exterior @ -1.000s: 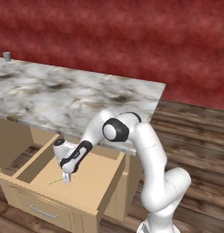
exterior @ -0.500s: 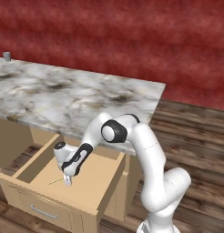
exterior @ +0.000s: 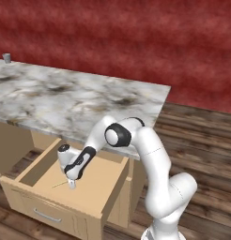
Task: Take a straw from the drawer in front and place it inside the glass cup on the dining counter.
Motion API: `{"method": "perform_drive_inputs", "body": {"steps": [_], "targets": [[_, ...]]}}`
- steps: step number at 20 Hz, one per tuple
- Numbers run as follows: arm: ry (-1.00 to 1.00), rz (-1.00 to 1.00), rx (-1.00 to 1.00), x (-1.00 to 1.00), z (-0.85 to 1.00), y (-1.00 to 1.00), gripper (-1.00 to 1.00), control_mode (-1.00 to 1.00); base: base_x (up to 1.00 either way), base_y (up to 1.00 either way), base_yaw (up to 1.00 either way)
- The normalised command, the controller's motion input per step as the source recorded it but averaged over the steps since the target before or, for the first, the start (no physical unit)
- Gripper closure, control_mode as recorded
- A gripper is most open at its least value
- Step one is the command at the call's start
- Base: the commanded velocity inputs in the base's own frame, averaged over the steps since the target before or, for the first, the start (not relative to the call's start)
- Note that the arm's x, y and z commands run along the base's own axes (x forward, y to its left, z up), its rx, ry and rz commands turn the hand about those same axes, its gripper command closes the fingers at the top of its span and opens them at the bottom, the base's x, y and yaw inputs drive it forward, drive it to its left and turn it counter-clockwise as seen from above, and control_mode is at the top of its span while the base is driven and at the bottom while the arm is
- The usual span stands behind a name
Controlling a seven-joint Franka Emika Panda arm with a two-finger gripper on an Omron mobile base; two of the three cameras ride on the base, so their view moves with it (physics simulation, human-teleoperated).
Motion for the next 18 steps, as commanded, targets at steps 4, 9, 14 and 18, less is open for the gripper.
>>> {"method": "perform_drive_inputs", "body": {"steps": [4,9,14,18], "targets": [[0.0,0.05,0.03,0.0,-0.39,0.04,1.0,-1.0,0.0,0.0,0.0],[0.0,0.02,0.04,-0.02,-0.35,0.01,1.0,-1.0,0.0,0.0,0.0],[0.0,0.01,0.03,-0.19,-0.19,0.0,1.0,-1.0,0.0,0.0,0.0],[0.0,0.0,0.01,-0.23,-0.03,0.0,1.0,-1.0,0.0,0.0,0.0]]}}
